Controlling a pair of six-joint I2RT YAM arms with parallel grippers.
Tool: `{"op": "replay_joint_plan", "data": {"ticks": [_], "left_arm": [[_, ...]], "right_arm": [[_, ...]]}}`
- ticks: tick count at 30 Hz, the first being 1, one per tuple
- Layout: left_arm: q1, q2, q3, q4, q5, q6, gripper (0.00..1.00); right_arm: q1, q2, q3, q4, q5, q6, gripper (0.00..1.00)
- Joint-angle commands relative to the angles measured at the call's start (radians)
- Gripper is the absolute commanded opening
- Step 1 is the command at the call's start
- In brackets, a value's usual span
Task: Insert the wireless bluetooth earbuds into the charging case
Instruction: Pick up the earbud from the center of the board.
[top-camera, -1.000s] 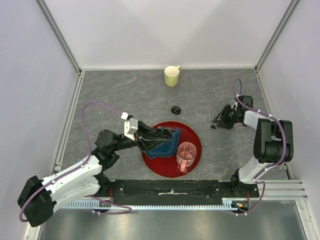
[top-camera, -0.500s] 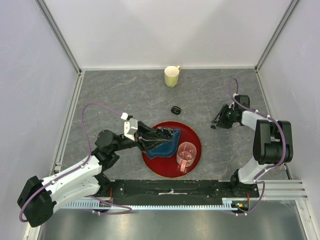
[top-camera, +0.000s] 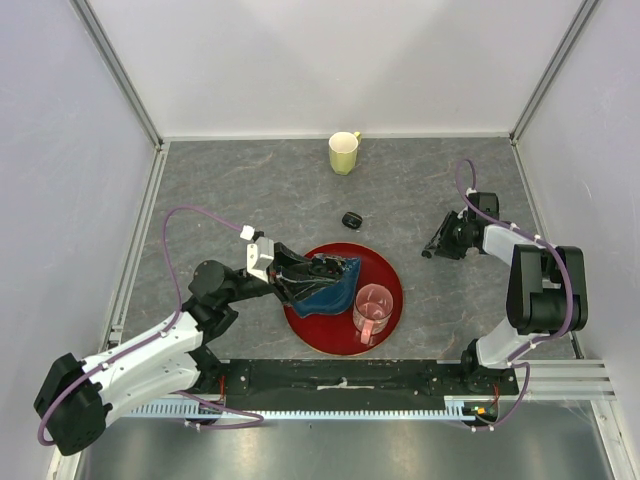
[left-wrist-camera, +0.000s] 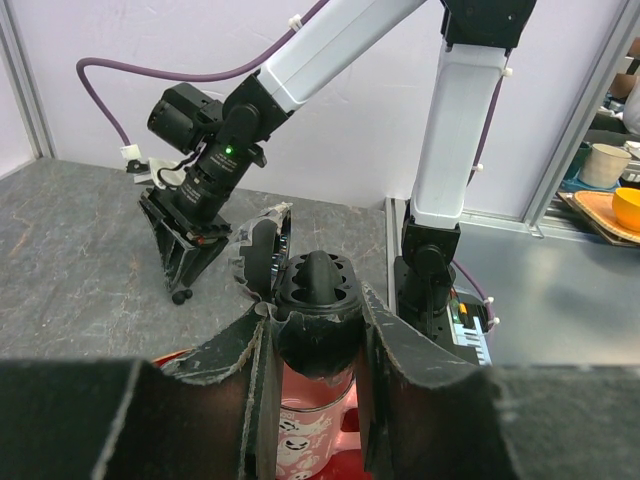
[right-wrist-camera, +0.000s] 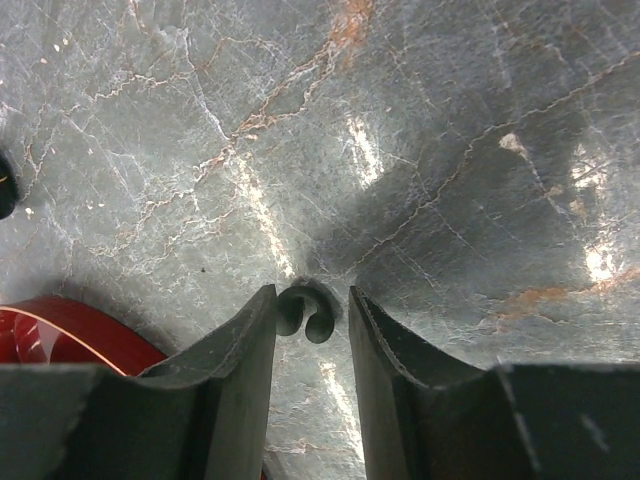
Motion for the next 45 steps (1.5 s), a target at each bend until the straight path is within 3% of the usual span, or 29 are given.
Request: {"op": "replay_joint_plan", "data": {"ticks": [1,45], "left_arm": [[-0.002,-0.011,0.0,0.025,-0.006,-0.016,0.02],[-0.002,-0.008,-0.024,0.025,-0.016,-0.044,0.02]], "right_arm": [[0.011,0.0,-0.02,-0.003,0.031,-0.023,0.42],[0.1,-0.071,-0.06,-0.044,0.094,-0.066,0.34]]}}
